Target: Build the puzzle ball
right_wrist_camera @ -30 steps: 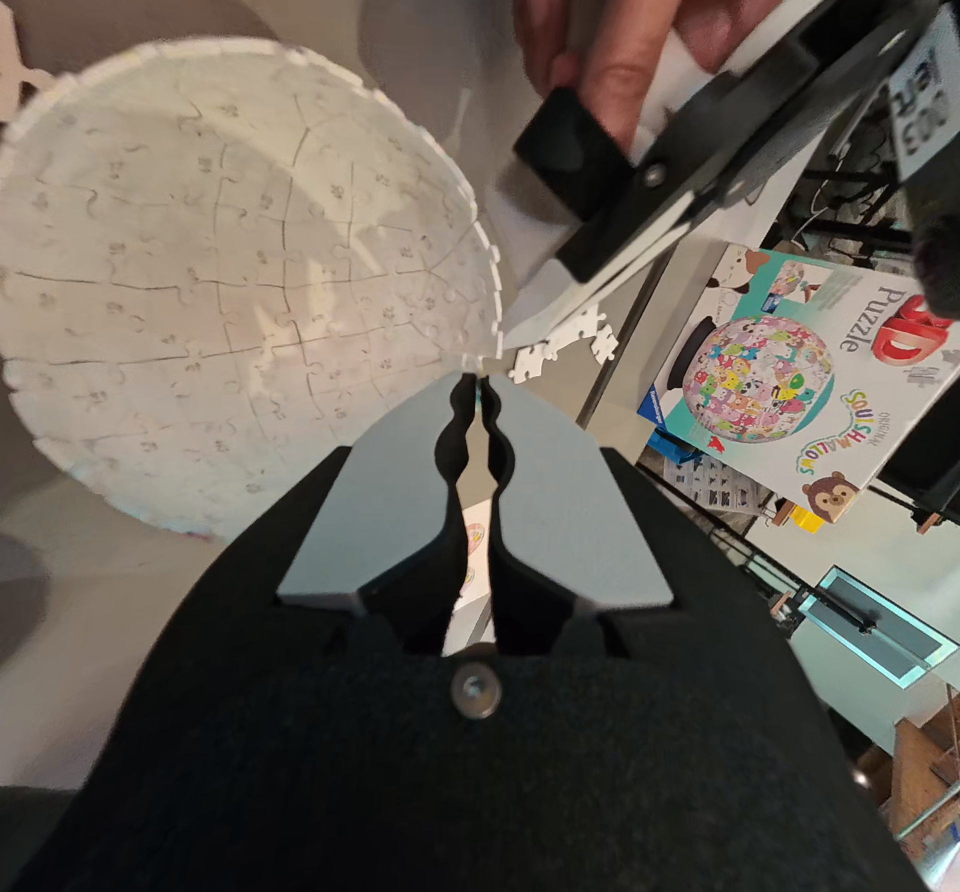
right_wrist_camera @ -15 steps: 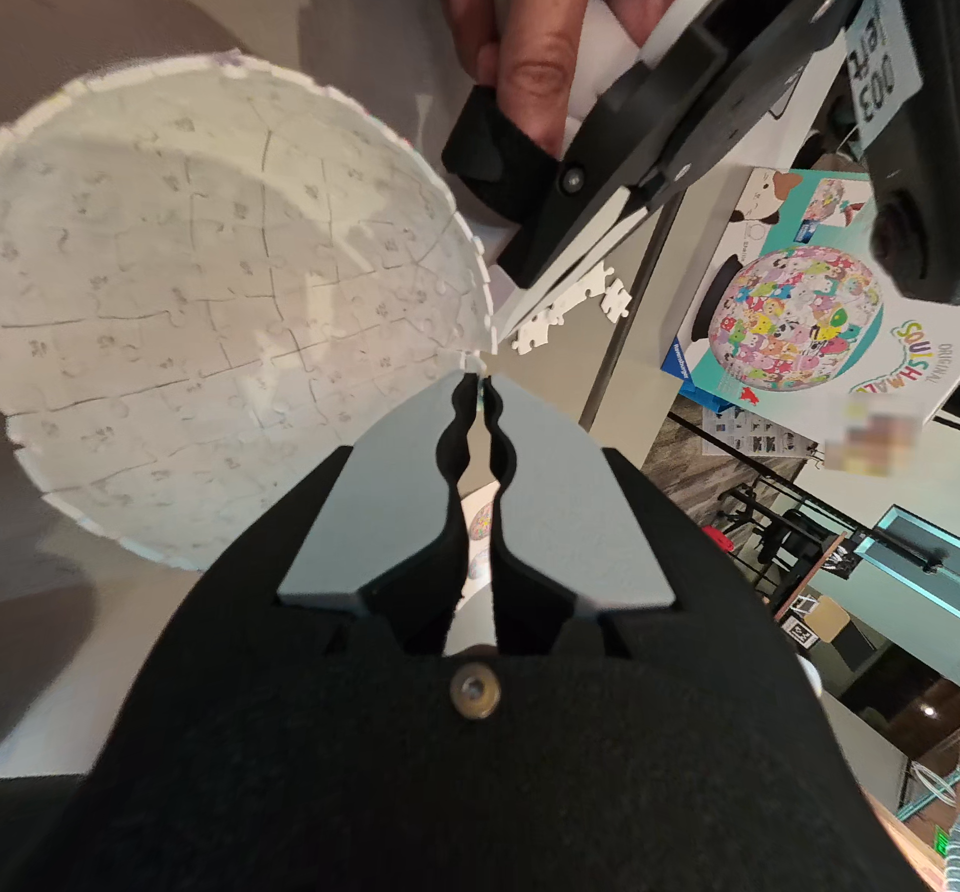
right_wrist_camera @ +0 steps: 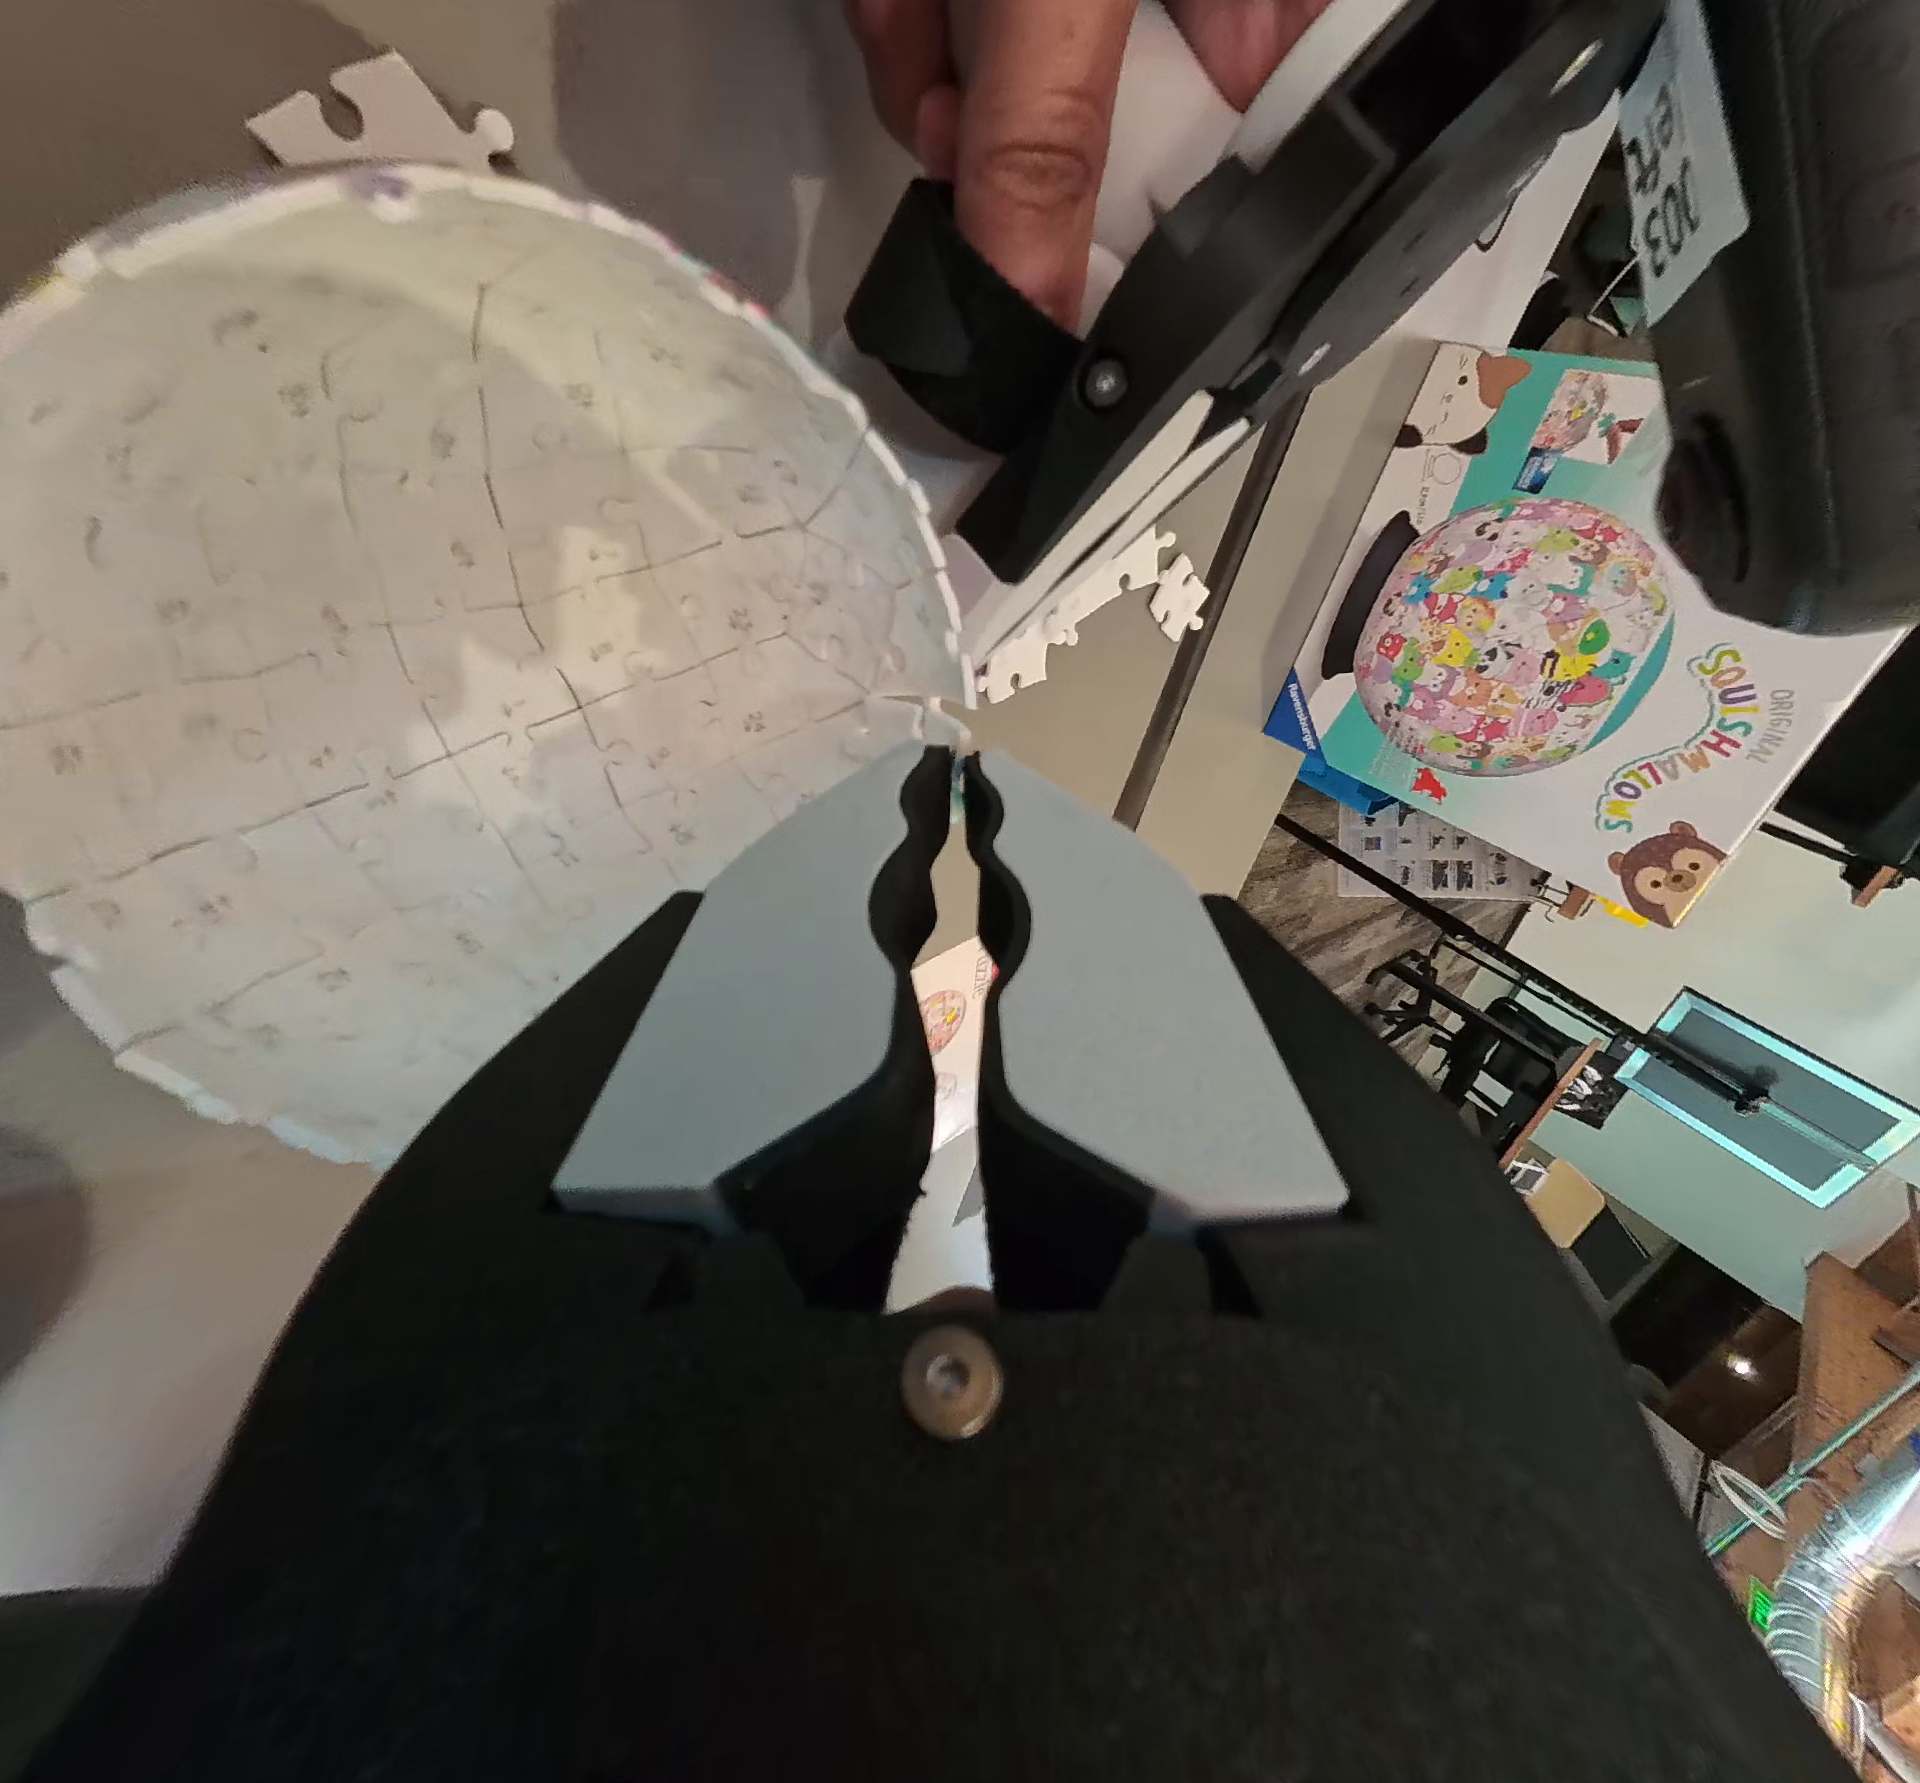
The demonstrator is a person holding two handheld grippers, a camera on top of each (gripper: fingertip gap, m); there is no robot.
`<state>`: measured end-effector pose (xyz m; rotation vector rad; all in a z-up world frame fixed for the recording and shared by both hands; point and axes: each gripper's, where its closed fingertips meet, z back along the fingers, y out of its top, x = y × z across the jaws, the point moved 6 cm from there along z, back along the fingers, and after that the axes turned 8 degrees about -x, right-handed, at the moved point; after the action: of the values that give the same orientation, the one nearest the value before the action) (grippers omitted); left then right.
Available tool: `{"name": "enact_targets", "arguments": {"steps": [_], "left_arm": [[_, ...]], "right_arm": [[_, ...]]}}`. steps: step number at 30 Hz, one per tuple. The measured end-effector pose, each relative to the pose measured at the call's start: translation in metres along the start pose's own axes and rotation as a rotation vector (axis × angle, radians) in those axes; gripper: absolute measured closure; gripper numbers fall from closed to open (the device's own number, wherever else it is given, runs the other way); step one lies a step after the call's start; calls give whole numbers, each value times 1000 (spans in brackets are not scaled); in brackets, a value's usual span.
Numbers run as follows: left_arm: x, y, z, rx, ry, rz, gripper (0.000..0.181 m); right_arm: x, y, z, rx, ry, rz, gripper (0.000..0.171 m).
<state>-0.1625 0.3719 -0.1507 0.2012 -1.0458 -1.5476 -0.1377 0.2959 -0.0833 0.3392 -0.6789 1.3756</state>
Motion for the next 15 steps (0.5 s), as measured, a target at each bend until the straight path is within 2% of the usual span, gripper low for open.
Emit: {"name": "enact_targets", "arguments": {"steps": [7,12,15], "left_arm": [[0,0,6,-19,25,-2,179],[7,8,44,56,102,-11,161],[24,11,58,87,188,-95,158]], "right_arm": [[0,2,-2,9,-27,33,169],[2,-2,-1,43,-27,32,169],[3,-4,0,78,-17,26,169]]}}
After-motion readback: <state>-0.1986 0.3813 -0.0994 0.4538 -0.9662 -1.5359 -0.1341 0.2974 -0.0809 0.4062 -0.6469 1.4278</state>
